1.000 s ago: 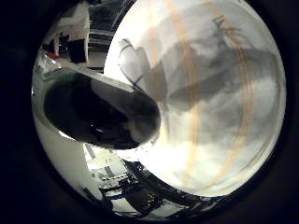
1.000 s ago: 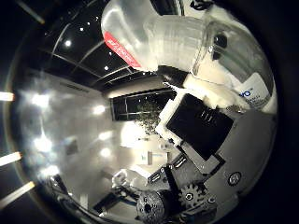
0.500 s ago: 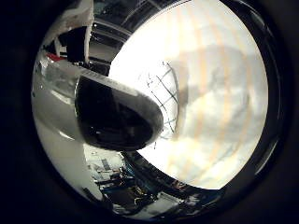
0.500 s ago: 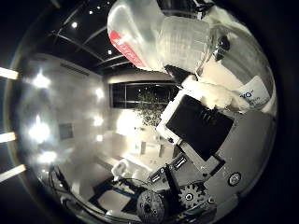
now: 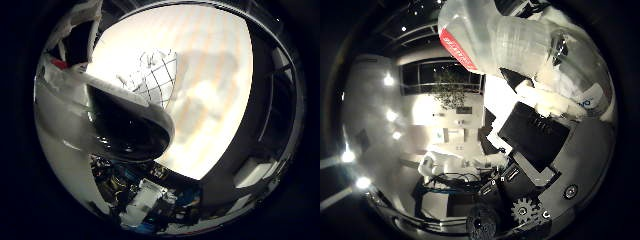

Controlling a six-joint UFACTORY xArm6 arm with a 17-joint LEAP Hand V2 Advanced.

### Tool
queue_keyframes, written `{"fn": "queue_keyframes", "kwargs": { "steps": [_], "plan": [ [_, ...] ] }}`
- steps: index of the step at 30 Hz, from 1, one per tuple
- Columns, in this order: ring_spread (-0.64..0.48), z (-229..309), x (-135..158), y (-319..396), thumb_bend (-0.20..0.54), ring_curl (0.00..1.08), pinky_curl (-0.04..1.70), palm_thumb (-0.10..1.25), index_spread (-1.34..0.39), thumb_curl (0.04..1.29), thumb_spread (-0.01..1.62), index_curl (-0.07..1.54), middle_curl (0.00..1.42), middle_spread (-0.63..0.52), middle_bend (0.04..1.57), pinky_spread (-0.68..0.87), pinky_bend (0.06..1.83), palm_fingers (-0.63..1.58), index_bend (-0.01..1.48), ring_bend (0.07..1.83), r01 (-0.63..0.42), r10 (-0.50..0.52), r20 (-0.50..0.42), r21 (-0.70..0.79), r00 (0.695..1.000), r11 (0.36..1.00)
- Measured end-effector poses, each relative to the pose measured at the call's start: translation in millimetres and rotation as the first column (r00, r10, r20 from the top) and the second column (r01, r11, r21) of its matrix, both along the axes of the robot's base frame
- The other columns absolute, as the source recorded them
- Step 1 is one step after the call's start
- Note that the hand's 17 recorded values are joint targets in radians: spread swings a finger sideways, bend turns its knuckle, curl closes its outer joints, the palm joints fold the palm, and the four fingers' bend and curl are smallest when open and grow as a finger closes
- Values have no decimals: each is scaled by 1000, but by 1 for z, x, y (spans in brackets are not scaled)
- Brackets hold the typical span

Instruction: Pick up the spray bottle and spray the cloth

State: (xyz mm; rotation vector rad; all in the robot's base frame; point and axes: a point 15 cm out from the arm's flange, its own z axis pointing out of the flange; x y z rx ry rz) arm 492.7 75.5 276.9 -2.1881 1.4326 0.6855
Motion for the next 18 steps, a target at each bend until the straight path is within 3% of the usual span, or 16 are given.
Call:
{"fn": "queue_keyframes", "kwargs": {
  "steps": [8, 18],
  "plan": [
    [-155, 2, -4, 36, -15, 589, 1356, 1079, -173, 865, 820, 709, 597, -70, 1369, -174, 1004, 1193, 1177, 1474, -45, 51, 23, -217, 998, 975],
    [-156, -4, -14, 80, -15, 590, 1374, 1077, -173, 873, 822, 709, 594, -70, 1368, -181, 992, 1197, 1180, 1471, -66, 96, 41, -465, 994, 883]
  ]
}}
